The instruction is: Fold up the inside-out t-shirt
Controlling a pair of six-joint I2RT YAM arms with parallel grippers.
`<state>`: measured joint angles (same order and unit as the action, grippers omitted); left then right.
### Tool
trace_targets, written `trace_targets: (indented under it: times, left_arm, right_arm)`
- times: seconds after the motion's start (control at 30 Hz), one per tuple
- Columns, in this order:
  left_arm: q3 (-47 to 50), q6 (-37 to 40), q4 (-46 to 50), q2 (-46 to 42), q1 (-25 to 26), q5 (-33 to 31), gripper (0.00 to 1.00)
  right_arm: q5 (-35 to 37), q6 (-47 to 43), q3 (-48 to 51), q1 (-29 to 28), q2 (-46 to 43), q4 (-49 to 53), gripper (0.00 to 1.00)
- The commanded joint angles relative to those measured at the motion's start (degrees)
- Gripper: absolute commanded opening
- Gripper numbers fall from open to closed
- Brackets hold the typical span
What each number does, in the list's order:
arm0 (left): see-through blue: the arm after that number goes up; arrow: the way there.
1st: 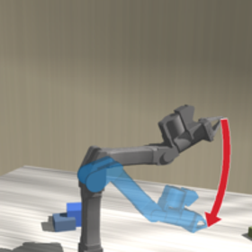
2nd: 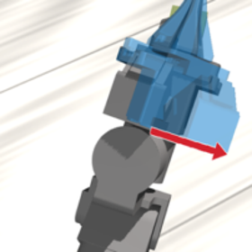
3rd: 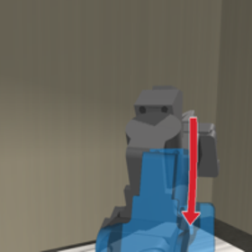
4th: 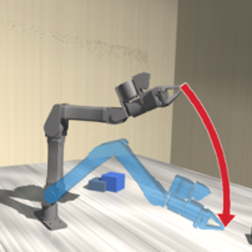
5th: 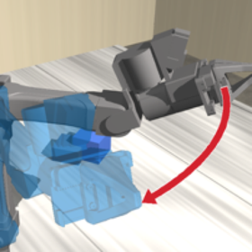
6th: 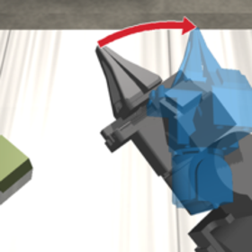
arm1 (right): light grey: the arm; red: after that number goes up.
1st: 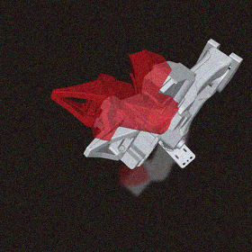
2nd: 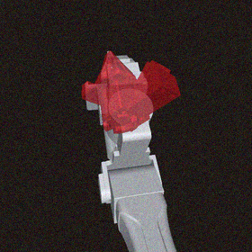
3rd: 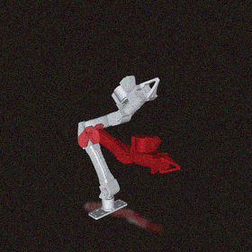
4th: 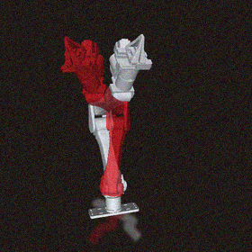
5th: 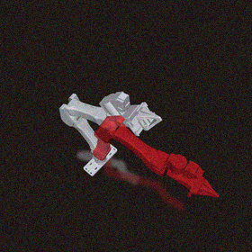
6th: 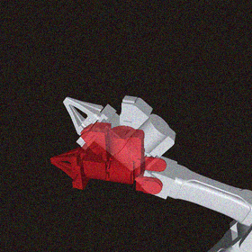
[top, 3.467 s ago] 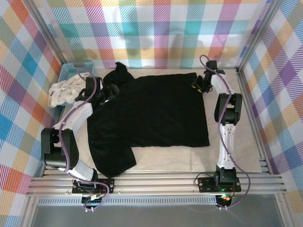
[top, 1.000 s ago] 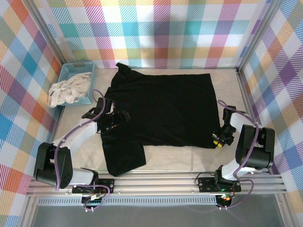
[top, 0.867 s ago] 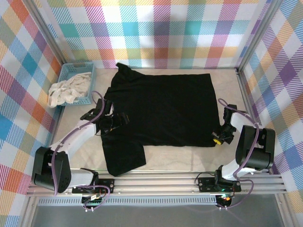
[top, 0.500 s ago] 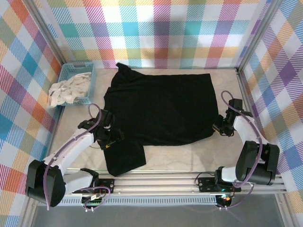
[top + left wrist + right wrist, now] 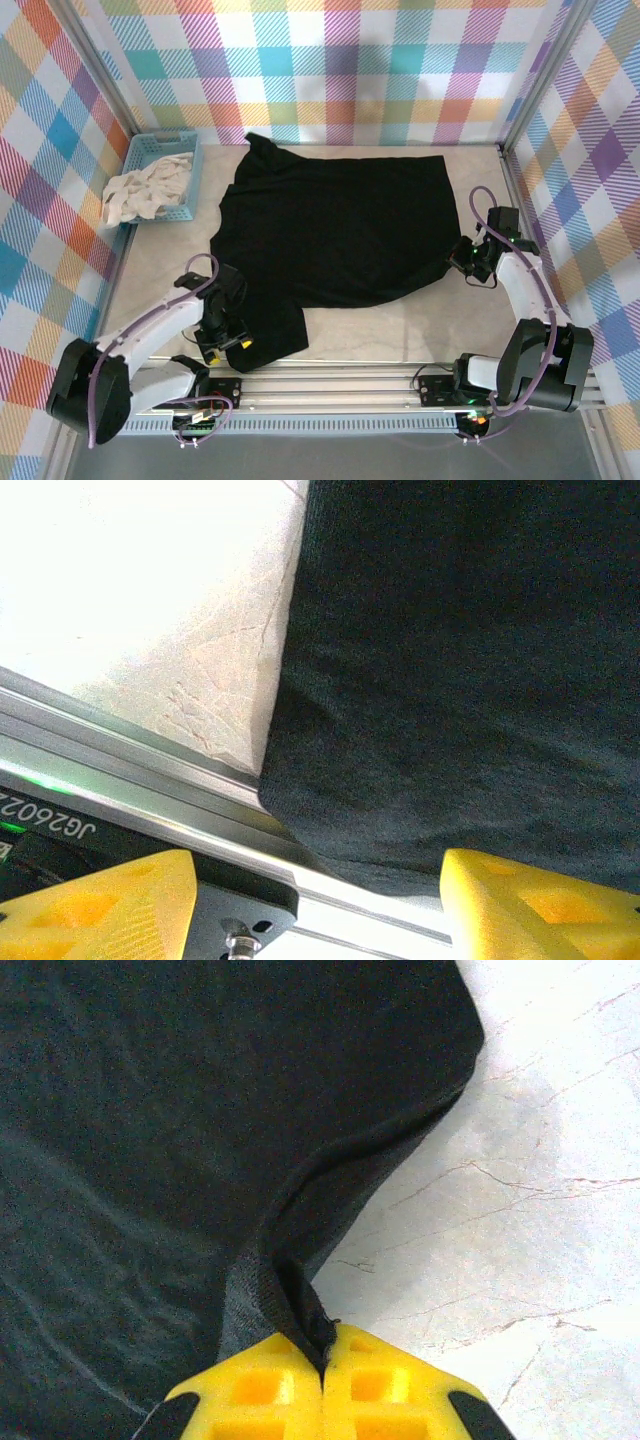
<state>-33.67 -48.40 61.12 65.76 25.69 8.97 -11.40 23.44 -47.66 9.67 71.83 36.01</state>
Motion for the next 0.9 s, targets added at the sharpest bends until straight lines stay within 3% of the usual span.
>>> trace_targets:
  times: [0.0,0.33,0.87]
  left_arm:
    - [0.0,0.2,-3.1,3.2,2.0,1.1,0.66]
    - [3.0,1.2,-12.5,10.1,3.9,1.7,0.5]
    - [4.4,0.2,-12.4,4.8,4.0,-0.6,0.16]
  right_arm:
    - [-2.0,-0.9,0.4,0.1,-0.6,-1.0,0.02]
    - [-2.0,-0.9,0.9,0.1,-0.9,-0.9,0.02]
    - [-0.7,-1.0,1.3,0.1,-0.9,-0.5,0.02]
